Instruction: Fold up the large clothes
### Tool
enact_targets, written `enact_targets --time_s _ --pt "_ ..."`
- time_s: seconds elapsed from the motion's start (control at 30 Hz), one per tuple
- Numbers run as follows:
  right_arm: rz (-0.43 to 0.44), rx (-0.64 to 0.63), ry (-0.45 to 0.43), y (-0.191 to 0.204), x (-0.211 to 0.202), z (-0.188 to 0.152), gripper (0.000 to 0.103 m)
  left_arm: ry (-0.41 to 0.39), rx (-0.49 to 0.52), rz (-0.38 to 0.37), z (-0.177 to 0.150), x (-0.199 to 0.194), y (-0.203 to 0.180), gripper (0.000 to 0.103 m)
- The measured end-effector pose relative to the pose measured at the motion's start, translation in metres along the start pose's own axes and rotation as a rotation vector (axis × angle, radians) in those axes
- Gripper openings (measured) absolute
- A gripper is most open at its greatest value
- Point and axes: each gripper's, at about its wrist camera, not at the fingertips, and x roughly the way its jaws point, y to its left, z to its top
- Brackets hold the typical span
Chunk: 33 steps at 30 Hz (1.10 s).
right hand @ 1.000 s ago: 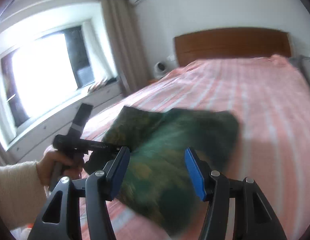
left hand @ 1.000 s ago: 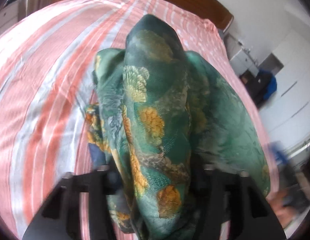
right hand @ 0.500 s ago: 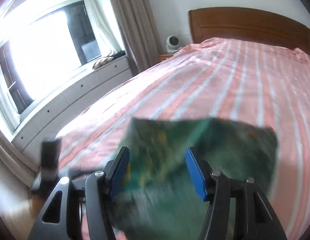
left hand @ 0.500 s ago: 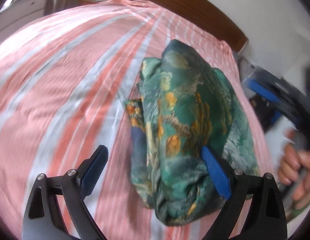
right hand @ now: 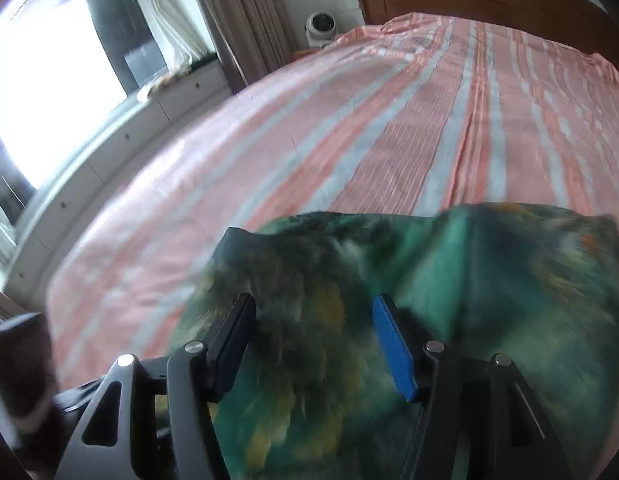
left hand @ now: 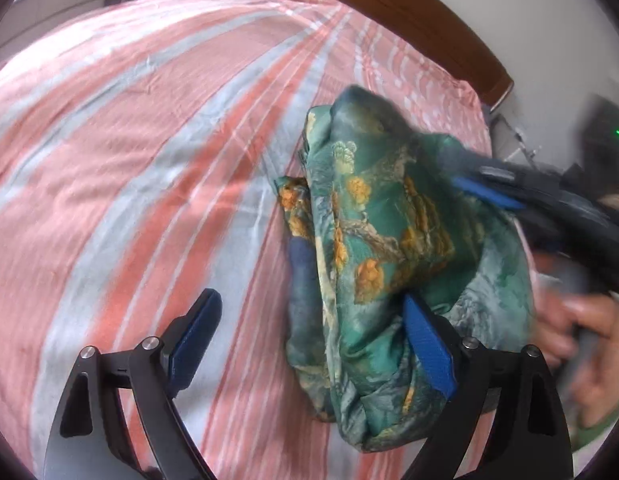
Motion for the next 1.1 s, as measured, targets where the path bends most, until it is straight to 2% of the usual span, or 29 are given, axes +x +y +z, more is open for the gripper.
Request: enact_targets --time_s 0.07,0.13,0.17,0.23,0.3,0.37,0.4,0.47,0.5,0.6,0.7,0.73,0.77,0.9,0.97,1.1 --pt "-0.026 -0.042 -0.043 0.014 -0.047 -0.016 0.064 0.005 0.001 0.002 0.001 0.001 -0.001 0.091" --pt "-0.033 -0.095 -0.06 0.028 -0.071 -0.041 0.069 0.007 -0.004 0.013 0.001 0.004 -0.002 0.097" --pt "-0.042 -0.116 -0.042 0.032 -0.074 -0.067 0.072 0.011 -0.006 0.026 0.001 0.006 -0.002 0.1" --pt "-0.093 -0.14 0.04 0.031 -0.053 -0.1 0.073 0.053 0.003 0.027 0.002 0.015 -0.004 0.103" --pt "-0.19 -0.236 0.013 0.039 -0.044 -0.129 0.073 0.056 0.007 0.026 0.001 0.004 -0.007 0.103" --pt "-0.208 -0.254 -0.049 0.051 -0.069 -0.136 0.074 0.003 0.017 0.004 0.0 -0.028 -0.009 0.101" --pt "-0.162 -0.23 -0.086 0.054 -0.09 -0.138 0.076 -0.015 0.023 -0.014 0.0 -0.042 -0.009 0.101" --pt "-0.08 -0.164 -0.154 0.048 -0.132 -0.145 0.097 -0.031 0.029 -0.053 0.0 -0.068 -0.006 0.102" --pt "-0.063 -0.137 -0.173 0.042 -0.146 -0.149 0.101 -0.03 0.024 -0.075 0.001 -0.076 -0.003 0.102" --pt "-0.042 -0.009 -0.199 0.0 -0.181 -0.172 0.102 0.044 -0.015 -0.19 0.007 -0.077 -0.002 0.102" --pt "-0.054 0.177 -0.165 -0.058 -0.185 -0.185 0.102 0.109 -0.022 -0.216 0.014 -0.054 -0.013 0.102" --pt "-0.035 0.26 -0.156 -0.081 -0.182 -0.184 0.102 0.136 -0.003 -0.193 0.018 -0.038 -0.02 0.102" --pt "0.023 0.362 -0.147 -0.104 -0.177 -0.186 0.102 0.154 0.007 -0.177 0.02 -0.028 -0.025 0.102" --pt "0.232 0.569 -0.134 -0.147 -0.152 -0.18 0.102 0.221 0.04 -0.124 0.027 0.019 -0.035 0.103" --pt "0.318 0.589 -0.091 -0.154 -0.123 -0.168 0.102 0.243 0.052 -0.107 0.026 0.036 -0.034 0.103" --pt "0.385 0.609 0.024 -0.15 -0.061 -0.156 0.102 0.3 0.084 -0.069 0.017 0.06 -0.035 0.103"
